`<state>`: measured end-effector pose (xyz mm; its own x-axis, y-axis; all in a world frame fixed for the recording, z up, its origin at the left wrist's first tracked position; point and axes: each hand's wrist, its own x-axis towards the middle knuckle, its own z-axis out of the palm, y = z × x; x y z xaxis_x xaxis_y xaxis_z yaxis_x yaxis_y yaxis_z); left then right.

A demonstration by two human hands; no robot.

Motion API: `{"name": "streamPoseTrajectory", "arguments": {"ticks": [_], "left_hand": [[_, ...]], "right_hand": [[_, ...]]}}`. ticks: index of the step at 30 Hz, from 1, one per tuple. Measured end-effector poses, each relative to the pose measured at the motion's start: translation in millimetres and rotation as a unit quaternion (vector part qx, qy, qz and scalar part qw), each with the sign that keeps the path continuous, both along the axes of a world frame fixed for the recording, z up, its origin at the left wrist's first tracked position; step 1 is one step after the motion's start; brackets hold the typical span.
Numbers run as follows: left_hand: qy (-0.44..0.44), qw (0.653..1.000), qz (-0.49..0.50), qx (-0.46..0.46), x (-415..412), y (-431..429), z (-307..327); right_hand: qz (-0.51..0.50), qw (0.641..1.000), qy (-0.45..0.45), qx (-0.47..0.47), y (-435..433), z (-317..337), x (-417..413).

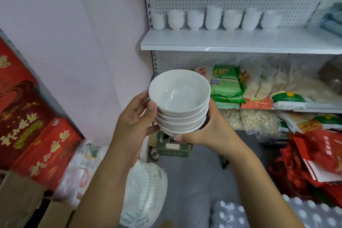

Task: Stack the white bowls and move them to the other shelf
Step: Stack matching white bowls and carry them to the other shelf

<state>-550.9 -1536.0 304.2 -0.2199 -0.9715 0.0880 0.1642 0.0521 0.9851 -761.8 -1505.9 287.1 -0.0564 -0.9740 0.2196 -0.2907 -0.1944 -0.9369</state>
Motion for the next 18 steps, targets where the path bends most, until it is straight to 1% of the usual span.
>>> {"name": "streamPoseTrajectory", "arguments": {"ticks": [5, 12, 15, 18], "left_hand": [[-0.004, 1.000, -0.026, 0.009, -41, -82, -4], [-0.010, 0.994, -0.112, -0.008, -112, -200, 11], [0.003, 0.987, -0.158, -0.012, -144, -240, 18], [-0.004, 0.978, -0.209, -0.006, -179, -269, 13]], "right_hand": [[-0.021, 1.000, 0.000, -0.002, -65, -8, -37], [-0.116, 0.993, -0.024, -0.006, -149, -2, -97], [-0.161, 0.986, -0.034, -0.021, -172, 2, -118], [-0.196, 0.980, -0.033, -0.020, -185, 0, -145]]}}
